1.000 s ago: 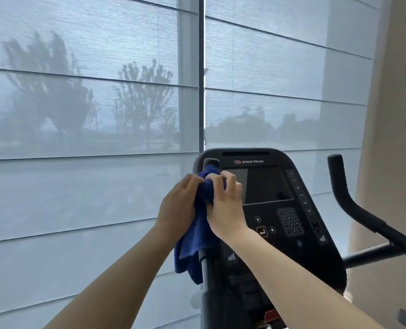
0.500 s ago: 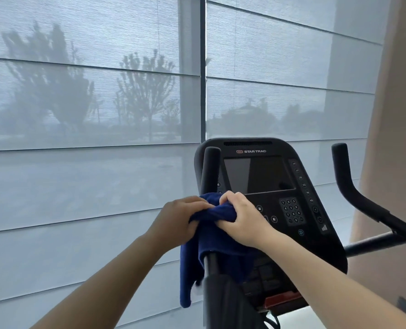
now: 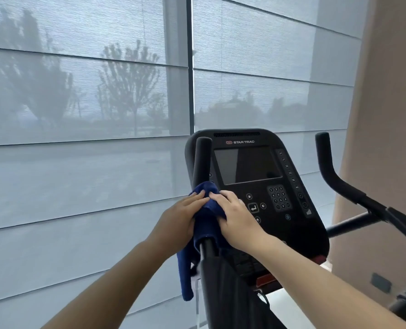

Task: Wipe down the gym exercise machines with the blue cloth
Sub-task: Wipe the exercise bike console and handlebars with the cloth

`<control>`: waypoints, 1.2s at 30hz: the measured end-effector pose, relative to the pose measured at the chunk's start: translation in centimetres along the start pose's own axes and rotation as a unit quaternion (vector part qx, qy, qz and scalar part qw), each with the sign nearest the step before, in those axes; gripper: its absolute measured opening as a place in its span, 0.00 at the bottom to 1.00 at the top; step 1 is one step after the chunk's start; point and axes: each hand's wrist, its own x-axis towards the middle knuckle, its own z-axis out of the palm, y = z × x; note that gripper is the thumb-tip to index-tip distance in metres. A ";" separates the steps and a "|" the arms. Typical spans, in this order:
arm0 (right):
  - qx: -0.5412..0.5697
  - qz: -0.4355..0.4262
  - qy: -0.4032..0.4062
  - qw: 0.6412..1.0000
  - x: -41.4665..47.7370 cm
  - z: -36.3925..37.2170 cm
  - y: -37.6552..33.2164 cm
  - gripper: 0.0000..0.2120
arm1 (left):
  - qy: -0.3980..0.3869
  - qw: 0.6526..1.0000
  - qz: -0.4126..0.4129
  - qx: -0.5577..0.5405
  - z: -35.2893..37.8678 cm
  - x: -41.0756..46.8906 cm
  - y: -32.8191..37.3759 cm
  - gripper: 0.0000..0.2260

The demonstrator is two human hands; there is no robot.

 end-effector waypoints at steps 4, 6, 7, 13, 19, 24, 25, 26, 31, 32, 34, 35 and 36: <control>-0.075 0.007 -0.007 0.997 -1.4 -1.1 -2.0 0.23 | -0.018 1.000 0.005 -0.019 -1.4 -1.3 0.7 0.20; -0.118 0.014 -0.019 0.993 -2.1 -1.5 -3.1 0.23 | -0.029 0.999 0.013 -0.028 -2.1 -2.2 0.8 0.20; -0.141 0.018 -0.024 0.990 -2.5 -1.7 -3.8 0.23 | -0.035 0.999 0.014 -0.038 -2.4 -2.7 0.9 0.20; -0.236 -0.005 -0.018 0.971 -6.0 -1.4 -7.5 0.20 | -0.087 0.994 0.047 -0.045 -4.0 -5.8 1.2 0.17; -0.122 0.101 0.000 0.987 -9.6 -1.8 -9.7 0.23 | -0.048 0.994 0.074 -0.070 -4.1 -8.7 1.9 0.21; -0.144 0.161 -0.044 0.976 -10.4 -0.9 -10.7 0.23 | -0.115 0.982 0.092 -0.115 -2.0 -9.1 2.1 0.29; -0.144 0.167 -0.031 0.975 -10.2 -0.7 -10.7 0.22 | -0.122 0.982 0.092 -0.115 -1.6 -9.0 1.8 0.31; -0.141 0.174 -0.017 0.975 -10.0 -0.4 -10.7 0.21 | -0.126 0.982 0.093 -0.110 -1.4 -8.8 1.6 0.32; -0.081 0.179 0.074 0.978 -8.7 -0.5 -10.0 0.14 | -0.058 0.979 0.138 -0.139 -1.4 -7.2 -0.1 0.27; -0.072 0.174 0.088 0.978 -8.2 -0.7 -9.8 0.12 | -0.044 0.978 0.149 -0.135 -1.7 -6.7 -0.4 0.24; -0.069 0.157 0.110 0.979 -6.9 -1.0 -9.2 0.08 | -0.013 0.978 0.176 -0.112 -2.1 -5.5 -1.1 0.22; -0.068 0.147 0.121 0.979 -6.0 -1.1 -9.0 0.07 | 0.005 0.978 0.187 -0.096 -2.3 -4.7 -1.4 0.21; -0.065 0.138 0.134 0.979 -5.0 -1.2 -8.8 0.06 | 0.019 0.978 0.193 -0.081 -2.6 -3.8 -1.9 0.21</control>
